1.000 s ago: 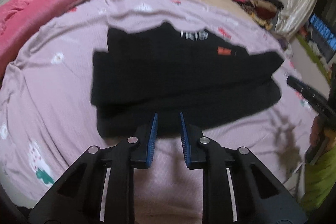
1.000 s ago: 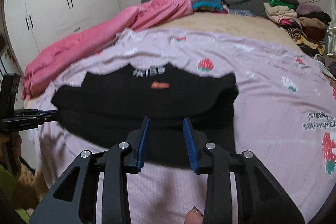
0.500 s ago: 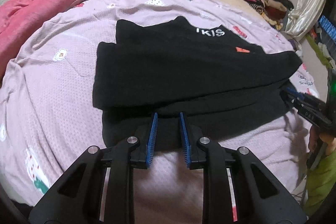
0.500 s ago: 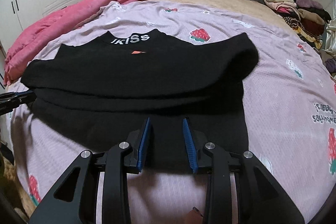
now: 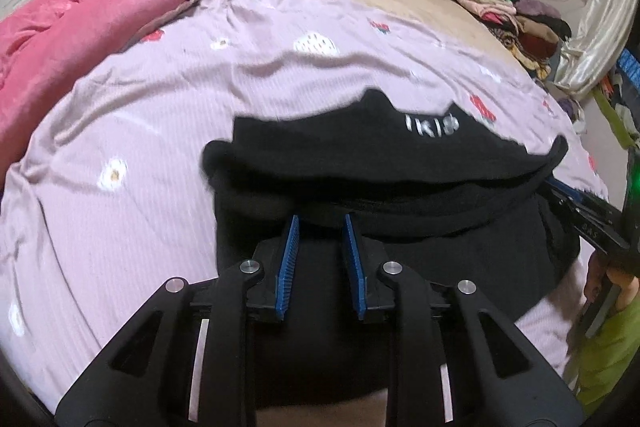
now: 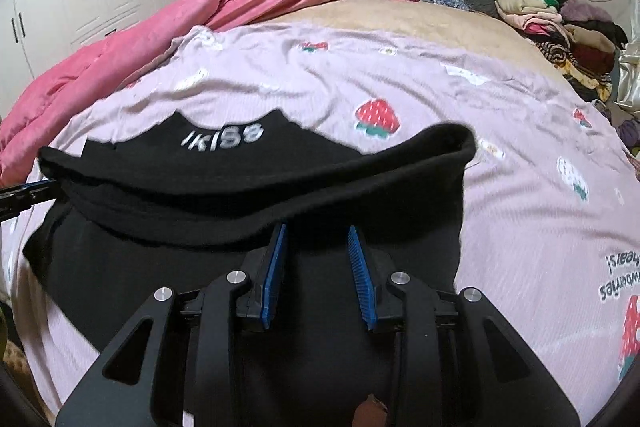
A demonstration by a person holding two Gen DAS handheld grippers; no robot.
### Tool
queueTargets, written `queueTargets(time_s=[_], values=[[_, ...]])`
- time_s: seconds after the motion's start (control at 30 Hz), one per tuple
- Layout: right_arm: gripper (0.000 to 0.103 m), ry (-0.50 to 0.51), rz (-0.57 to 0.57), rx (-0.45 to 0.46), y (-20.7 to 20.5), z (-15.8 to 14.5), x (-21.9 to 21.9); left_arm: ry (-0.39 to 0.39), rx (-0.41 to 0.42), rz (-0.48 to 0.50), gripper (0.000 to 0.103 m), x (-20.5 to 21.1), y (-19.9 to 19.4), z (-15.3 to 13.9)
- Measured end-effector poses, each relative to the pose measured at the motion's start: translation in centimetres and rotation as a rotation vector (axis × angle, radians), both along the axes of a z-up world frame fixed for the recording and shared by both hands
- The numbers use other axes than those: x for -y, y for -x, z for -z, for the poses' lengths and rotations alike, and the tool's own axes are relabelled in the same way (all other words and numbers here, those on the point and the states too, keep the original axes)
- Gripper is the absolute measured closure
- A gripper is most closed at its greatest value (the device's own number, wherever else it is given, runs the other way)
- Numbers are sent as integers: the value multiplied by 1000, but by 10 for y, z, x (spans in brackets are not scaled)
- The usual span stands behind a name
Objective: Fold small clothes
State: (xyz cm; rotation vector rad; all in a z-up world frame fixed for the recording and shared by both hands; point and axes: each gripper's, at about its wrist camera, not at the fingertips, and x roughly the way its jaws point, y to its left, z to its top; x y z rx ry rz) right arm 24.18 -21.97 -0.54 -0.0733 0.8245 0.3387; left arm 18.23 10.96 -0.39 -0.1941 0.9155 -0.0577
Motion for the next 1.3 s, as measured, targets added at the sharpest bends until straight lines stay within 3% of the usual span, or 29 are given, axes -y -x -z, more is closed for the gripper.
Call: queueTargets(time_s=[0.27,0.37,0.5,0.73,0.77,0.8,0.87,0.9,0.93,1.1,1.3], values=[[72,-14,90,25,-24,-12,21,16,79,-81,70,-30,-18,-30],[72,-5,116,26,-27,-12,31,41,101,-121,69,-44,-16,-34],[58,20,143,-3,-37,-4,41,75,68,-156,69,-62,-16,-21],[58,15,156,-87,-61,18,47,84,-23,-95,69,-57,-27,14],[61,7,153,-93,-62,20,46,91,-29,-86,69,-55,-29,17],[74,-5,149,-102,-64,22,47,101,-31,-77,69,-54,-31,20],[90,-44,138,-111,-64,23,47,101,-34,-67,69,-51,-36,22],[93,-43,140,-102,-62,21,46,87,-37,-65,79,-49,-38,24],[93,-41,142,-100,-61,20,46,71,-35,-64,93,-47,-40,24],[94,-85,149,-81,-54,6,52,101,-17,-60,98,-51,-39,24],[95,-180,160,-76,-56,-12,68,143,78,-77,101,-57,-29,0]])
